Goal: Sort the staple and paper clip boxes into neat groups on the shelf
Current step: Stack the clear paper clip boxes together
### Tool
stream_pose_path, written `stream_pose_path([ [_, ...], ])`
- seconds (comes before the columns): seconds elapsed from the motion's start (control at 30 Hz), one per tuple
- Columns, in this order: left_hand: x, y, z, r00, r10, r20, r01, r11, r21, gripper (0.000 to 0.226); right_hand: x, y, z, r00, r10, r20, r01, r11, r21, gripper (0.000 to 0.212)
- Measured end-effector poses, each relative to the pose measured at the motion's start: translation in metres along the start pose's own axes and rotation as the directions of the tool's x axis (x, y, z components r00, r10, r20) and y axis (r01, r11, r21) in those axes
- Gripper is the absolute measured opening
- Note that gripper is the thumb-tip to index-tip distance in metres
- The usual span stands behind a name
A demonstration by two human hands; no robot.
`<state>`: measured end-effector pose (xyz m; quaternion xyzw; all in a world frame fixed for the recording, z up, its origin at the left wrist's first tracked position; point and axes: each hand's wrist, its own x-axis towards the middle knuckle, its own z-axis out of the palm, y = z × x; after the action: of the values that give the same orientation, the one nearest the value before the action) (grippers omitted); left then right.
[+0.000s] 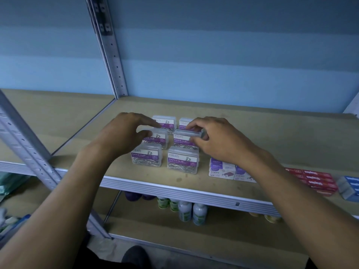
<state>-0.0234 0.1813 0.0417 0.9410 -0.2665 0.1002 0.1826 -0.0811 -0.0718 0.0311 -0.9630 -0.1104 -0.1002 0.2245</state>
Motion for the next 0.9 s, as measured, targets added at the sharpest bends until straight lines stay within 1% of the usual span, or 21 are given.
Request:
stream_pose_path([
  [0.27, 0.004, -0.001, 0.000, 0.998, -0.055, 0.030, 0.058, 0.994, -0.091, 0.029, 0.007, 0.000, 0.007, 0.999, -0.005, -0.045, 0.006, 1.000, 0.021, 0.022],
  [0.6, 0.000, 0.003, 0.000, 0.996, -0.086, -0.027, 0.080, 0.983, -0.164, 0.025, 0.006, 0.000, 0.007, 0.997, 0.007, -0.071, -0.002, 0.997, 0.075, 0.021],
  [0.9, -0.016, 0.015, -0.018, 0.994, -0.067, -0.089, 0.052, 0.986, -0.161, 0.023, -0.004, -0.015, -0.009, 0.997, -0.025, -0.073, 0.028, 0.999, 0.046, 0.022],
])
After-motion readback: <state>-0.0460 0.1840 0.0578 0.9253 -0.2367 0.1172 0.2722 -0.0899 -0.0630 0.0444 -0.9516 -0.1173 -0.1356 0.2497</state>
